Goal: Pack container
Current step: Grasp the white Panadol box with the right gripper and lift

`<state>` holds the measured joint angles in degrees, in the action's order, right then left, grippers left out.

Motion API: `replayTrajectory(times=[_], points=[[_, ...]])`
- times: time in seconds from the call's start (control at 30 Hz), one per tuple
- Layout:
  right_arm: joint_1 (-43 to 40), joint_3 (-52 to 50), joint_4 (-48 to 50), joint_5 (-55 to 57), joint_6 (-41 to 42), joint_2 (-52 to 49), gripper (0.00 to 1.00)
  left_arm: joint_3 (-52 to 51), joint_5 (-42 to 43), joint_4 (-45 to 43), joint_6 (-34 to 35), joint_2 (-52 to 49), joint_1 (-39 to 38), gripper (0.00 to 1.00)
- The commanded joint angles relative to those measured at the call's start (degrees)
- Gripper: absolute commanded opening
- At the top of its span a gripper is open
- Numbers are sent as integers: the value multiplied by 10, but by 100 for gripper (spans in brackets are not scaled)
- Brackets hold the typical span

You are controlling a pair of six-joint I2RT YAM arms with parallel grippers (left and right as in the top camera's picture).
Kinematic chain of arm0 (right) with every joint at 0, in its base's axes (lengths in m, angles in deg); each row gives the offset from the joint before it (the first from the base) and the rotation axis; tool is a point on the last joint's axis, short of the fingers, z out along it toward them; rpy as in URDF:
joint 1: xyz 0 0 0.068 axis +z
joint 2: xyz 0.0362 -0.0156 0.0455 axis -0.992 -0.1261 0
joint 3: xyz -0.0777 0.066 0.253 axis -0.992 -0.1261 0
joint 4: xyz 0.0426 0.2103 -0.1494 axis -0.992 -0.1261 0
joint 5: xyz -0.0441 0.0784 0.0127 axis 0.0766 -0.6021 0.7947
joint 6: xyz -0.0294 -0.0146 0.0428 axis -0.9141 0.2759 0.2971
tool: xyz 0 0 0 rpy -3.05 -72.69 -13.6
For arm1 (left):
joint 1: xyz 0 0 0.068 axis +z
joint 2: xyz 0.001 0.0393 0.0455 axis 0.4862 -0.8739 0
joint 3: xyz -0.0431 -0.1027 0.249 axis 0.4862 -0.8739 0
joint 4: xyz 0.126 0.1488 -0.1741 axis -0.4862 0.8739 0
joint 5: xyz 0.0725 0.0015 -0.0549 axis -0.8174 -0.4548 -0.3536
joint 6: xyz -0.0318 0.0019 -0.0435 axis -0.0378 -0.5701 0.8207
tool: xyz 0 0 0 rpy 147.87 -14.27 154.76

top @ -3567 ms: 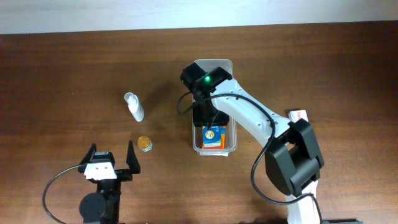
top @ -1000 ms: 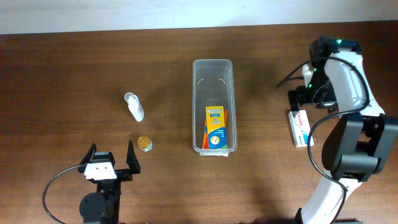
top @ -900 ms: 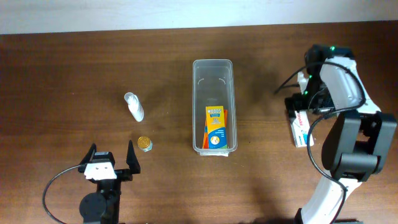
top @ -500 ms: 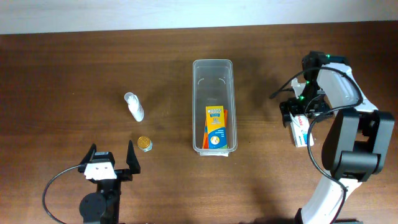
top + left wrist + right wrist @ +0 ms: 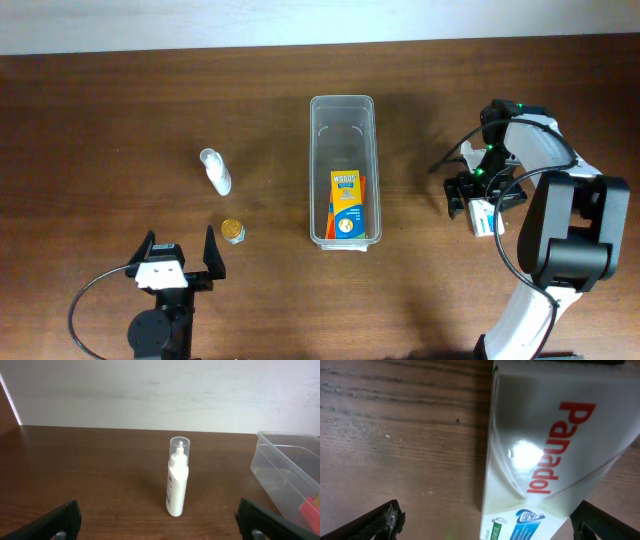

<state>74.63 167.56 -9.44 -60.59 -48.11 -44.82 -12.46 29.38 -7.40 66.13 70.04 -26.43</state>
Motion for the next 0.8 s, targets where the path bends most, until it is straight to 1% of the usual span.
replayTrajectory(times=[0.0,0.07,0.23,0.4,0.57,0.6,0.63,0.67,0.7,0.77], points=[[-2,-8,8,-10,-2,5,99,-2,8,1,-11,3,2,99],[-2,-9,18,-10,-3,5,99,-2,8,1,-11,3,2,99],[-2,-17,40,-10,-2,5,93,-2,8,1,-11,3,2,99],[-2,-17,41,-10,-2,5,80,-2,8,1,-11,3,2,99],[-2,-17,45,-7,-2,5,73,-2,8,1,-11,3,2,99],[-2,-17,46,-7,-2,5,69,-2,8,1,-11,3,2,100],[-2,-17,48,-7,-2,5,61,-2,8,1,-11,3,2,99],[-2,-17,49,-7,1,5,55,-2,8,1,-11,3,2,99],[-2,-17,51,-7,3,5,51,-2,8,1,-11,3,2,99],[-2,-17,54,-8,5,5,50,-2,8,1,-11,3,2,99]])
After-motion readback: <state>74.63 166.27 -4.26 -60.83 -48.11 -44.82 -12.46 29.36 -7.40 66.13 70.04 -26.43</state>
